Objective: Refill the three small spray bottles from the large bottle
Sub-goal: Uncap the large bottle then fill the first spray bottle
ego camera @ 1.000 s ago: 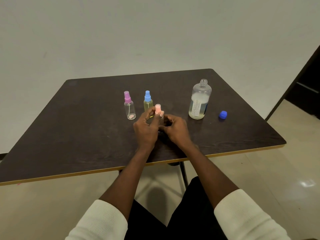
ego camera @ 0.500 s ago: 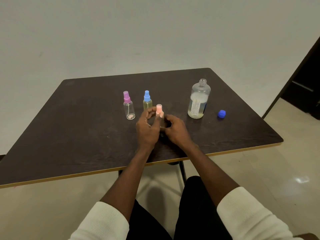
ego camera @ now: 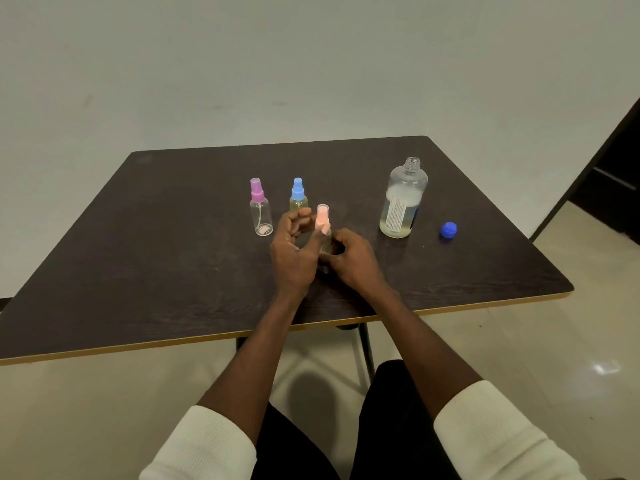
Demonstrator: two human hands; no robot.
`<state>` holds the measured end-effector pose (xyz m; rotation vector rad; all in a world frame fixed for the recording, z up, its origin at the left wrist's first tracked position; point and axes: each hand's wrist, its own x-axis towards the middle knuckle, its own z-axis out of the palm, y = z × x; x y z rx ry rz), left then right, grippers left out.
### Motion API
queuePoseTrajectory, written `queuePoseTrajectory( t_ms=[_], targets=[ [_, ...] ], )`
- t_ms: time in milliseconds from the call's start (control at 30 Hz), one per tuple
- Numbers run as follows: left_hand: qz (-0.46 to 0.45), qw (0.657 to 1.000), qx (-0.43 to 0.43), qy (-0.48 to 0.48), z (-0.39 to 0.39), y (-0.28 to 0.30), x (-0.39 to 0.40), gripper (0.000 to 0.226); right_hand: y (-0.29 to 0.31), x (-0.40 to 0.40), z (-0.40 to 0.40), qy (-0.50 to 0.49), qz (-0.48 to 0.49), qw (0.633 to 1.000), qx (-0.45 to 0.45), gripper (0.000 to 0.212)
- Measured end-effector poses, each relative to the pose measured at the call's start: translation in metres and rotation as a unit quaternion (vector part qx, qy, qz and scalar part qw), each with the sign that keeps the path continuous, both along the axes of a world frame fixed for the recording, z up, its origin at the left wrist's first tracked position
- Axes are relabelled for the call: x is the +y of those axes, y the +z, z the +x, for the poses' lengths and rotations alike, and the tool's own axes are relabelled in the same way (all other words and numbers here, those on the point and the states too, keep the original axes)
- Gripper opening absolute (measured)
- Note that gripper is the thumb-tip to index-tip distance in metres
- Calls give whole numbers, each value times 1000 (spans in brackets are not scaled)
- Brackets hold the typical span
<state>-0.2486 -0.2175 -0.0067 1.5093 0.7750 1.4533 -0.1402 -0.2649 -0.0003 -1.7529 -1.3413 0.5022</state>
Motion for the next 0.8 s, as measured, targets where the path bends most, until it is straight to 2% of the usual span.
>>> queuePoseTrajectory(
  t_ms=[67,200,400,533,667,800],
  targets=[
    [12,1000,11,2,0,0,1,41,0,0,0,0,-1,1000,1,27],
    [18,999,31,2,0,-3,2,32,0,-1,1,4,0,1000,8,24],
    [-21,1000,-6,-9,0,1,1,36,-1,0,1,6,0,1000,-7,26],
    [0,1000,16,2,0,0,3,39,-2,1,2,4,1,1000,1,32],
    [-4,1000,21,-10,-2,-2,2,30,-3,0,1,6,0,1000,-1,25],
    [-14,1000,9,-16,0,-2,2,36,-3,1,2,4,2,1000,-3,25]
  ],
)
